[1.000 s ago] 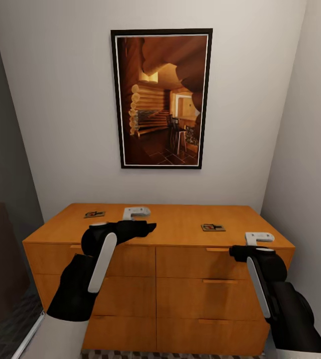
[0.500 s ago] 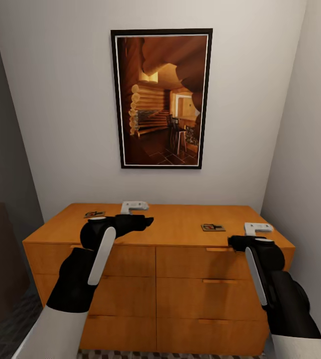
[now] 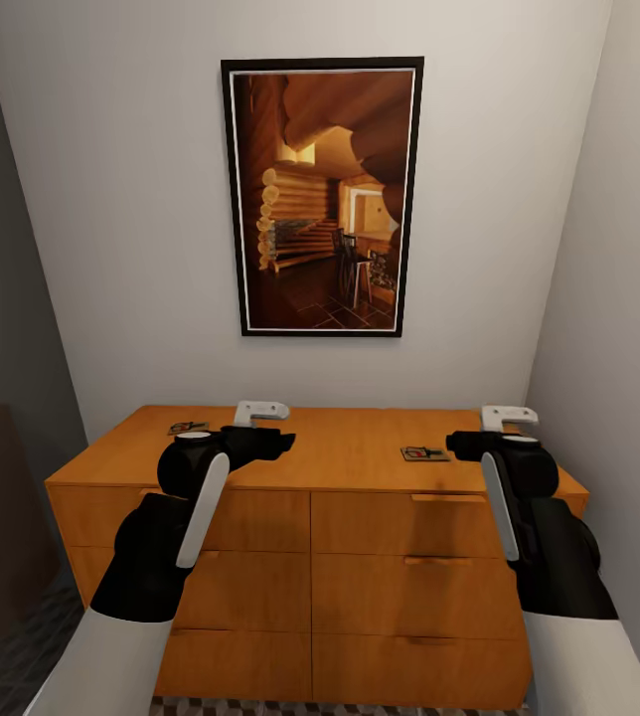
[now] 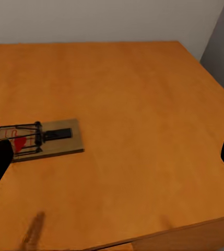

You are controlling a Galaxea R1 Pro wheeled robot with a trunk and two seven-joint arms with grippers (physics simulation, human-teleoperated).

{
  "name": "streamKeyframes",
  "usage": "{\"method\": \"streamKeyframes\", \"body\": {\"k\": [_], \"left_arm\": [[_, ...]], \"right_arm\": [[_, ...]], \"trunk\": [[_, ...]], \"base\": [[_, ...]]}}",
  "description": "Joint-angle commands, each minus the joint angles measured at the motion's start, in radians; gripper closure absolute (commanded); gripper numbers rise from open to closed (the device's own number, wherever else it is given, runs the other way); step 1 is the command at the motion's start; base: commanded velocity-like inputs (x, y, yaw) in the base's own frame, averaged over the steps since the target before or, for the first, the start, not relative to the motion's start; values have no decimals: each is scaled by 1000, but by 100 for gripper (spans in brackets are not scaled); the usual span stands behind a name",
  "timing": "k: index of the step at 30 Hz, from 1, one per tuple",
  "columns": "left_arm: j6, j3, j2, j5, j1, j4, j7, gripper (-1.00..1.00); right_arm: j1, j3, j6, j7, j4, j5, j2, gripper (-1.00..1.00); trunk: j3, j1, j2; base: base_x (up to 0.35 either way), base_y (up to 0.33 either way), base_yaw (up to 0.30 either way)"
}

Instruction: Take the four mousetraps from the cabinet in the bathroom and place them on the bathroom floor. Make sure all four end up on the same floor surface, and ensure that at least two of them are either under or directly next to the same bathroom sink.

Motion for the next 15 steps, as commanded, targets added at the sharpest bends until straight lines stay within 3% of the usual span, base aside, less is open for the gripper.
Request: {"method": "streamKeyframes", "body": {"k": [1, 8, 9, 15], "left_arm": [[3, 0, 0, 5, -1, -1, 8, -100], [-1, -2, -1, -7, -1, -1, 9, -100], [-4, -24, -4, -13, -1, -1, 14, -100], [-7, -65, -5, -18, -1, -1, 22, -100]], "right_arm": [[-8, -1, 5, 3, 2, 5, 3, -100], [-30, 0, 5, 4, 15, -3, 10, -100], [-35, 0, 5, 6, 34, -6, 12, -100], [-36, 0, 5, 6, 46, -6, 14, -100]], "trunk": [[-1, 0, -1], [-1, 0, -1], [-1, 0, -1], [-1, 0, -1]], "base": [[0, 0, 0], [0, 0, 0], [0, 0, 0], [0, 0, 0]]}}
